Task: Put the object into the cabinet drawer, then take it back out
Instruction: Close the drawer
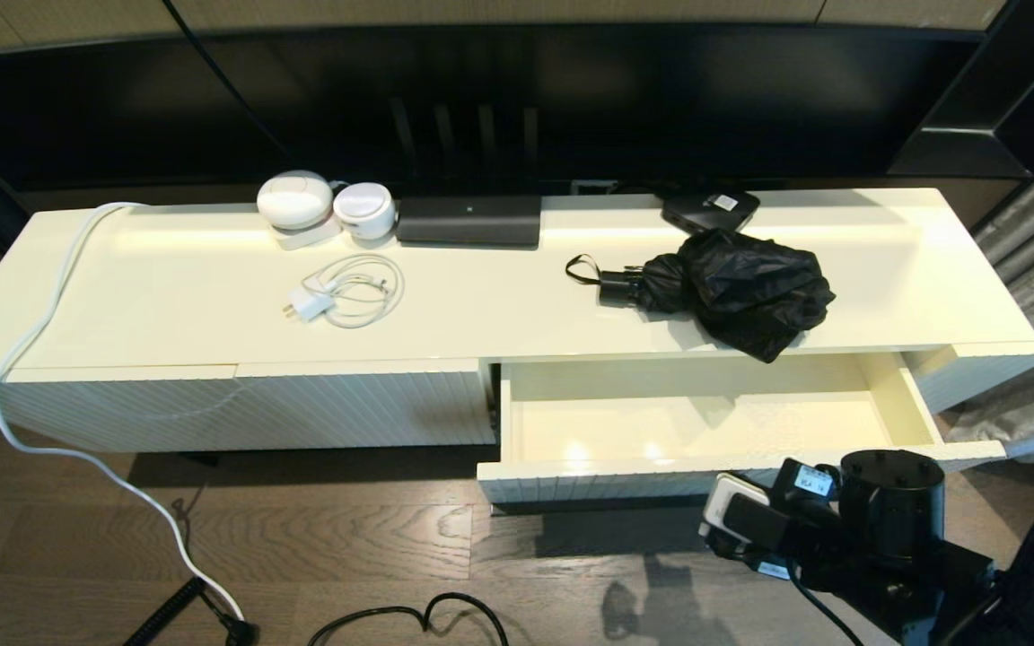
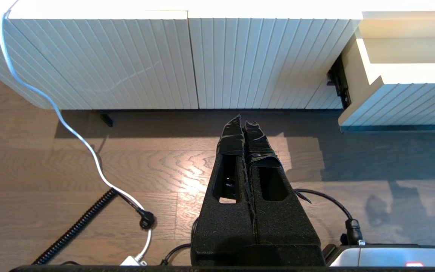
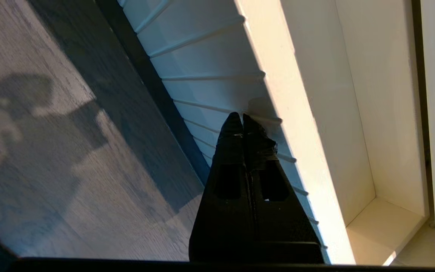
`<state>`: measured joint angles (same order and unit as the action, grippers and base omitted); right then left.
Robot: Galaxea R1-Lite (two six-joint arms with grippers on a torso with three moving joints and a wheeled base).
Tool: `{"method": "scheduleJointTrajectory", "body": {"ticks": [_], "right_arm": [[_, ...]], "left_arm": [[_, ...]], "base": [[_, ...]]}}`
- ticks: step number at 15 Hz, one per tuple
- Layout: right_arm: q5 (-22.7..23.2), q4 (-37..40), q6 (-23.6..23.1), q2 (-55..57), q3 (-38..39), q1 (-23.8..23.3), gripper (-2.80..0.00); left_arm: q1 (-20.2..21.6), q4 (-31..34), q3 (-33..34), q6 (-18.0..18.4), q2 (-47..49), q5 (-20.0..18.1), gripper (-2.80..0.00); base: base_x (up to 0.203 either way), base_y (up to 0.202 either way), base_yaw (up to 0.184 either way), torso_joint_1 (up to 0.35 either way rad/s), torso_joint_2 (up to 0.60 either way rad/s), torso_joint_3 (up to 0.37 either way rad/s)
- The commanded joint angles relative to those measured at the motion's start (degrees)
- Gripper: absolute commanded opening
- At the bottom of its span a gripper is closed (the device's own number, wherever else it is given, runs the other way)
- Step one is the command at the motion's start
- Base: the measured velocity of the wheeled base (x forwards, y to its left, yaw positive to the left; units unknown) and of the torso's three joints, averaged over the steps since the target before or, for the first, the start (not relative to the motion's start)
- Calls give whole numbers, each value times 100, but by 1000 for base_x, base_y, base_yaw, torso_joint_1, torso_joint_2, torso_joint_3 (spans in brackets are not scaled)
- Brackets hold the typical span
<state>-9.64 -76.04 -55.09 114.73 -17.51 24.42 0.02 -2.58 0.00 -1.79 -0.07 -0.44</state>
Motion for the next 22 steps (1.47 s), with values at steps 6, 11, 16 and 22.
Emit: {"method": "scheduleJointTrajectory", "body": {"ticks": [6, 11, 16, 22], "right_arm": [[-81, -274, -81, 408, -464, -6, -280], [-82, -262, -129, 432, -791, -56, -280], [-82, -263, -134, 489, -1039, -112, -280], [-79, -233, -125, 673, -1585, -213, -280]], "left_arm": [[1, -6, 0, -5, 7, 0, -280], [5, -6, 0, -5, 7, 0, -280], [-2, -6, 0, -5, 7, 0, -280], [6, -6, 0, -5, 7, 0, -280]], "base": [[0, 0, 0, 0, 0, 0], [0, 0, 0, 0, 0, 0], [0, 0, 0, 0, 0, 0], [0, 0, 0, 0, 0, 0]]}}
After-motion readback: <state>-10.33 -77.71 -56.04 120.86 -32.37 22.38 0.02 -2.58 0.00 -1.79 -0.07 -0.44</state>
